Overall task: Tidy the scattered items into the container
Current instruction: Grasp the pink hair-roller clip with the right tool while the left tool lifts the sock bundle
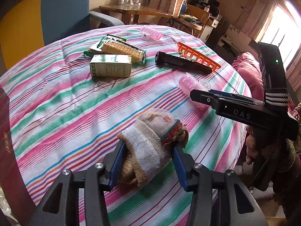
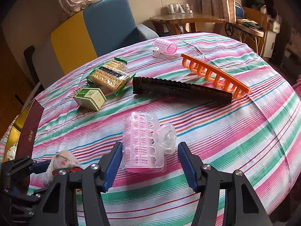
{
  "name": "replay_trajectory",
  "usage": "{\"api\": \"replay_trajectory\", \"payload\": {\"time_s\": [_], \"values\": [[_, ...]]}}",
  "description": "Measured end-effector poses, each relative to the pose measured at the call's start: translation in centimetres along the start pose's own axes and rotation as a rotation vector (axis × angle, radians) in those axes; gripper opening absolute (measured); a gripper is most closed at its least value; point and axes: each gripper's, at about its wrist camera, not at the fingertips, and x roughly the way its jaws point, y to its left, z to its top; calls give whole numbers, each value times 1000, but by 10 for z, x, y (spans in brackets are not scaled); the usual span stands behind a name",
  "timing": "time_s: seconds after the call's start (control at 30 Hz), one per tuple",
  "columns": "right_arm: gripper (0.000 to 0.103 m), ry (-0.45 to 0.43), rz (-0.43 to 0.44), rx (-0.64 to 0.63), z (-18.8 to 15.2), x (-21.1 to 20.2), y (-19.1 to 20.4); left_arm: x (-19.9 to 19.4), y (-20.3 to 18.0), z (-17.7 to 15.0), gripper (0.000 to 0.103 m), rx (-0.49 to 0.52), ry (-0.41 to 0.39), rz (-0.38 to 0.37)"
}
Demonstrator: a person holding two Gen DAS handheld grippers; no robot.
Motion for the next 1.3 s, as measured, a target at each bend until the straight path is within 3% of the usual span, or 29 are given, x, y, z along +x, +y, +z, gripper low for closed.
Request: {"api": "replay_trajectory", "payload": {"time_s": [0.2,0.27,0.33,0.4,0.53,0.63,0.73,0.93,1.07,1.2,1.27,1.3], "values": [[57,-2,12,-25,-8,-7,12,-14,6,-14,38,-125,-21,15],[55,-2,25,-31,-12,-9,17,-21,9,-19,37,-179,-29,1],[47,-6,27,-46,-15,-12,24,-27,15,-24,37,-246,-31,-13],[47,-3,25,-52,-18,-14,27,-33,17,-27,37,-272,-42,-27],[49,1,32,-52,-22,-16,27,-46,11,-26,55,-229,-69,14],[51,3,38,-43,-23,-18,23,-50,7,-24,59,-171,-72,38],[62,6,45,-34,-24,-20,20,-46,1,-22,59,-66,-58,95],[72,10,59,-15,-27,-23,12,-26,2,-14,59,55,-9,86],[72,18,55,-25,-22,-16,13,-14,8,-11,59,30,7,36],[72,21,47,-44,-17,-8,18,-16,11,-16,48,-3,-8,21],[61,16,27,-67,-18,-6,21,-16,12,-18,43,-20,-15,14],[61,13,17,-79,-18,-5,23,-17,12,-19,41,-28,-19,10]]}}
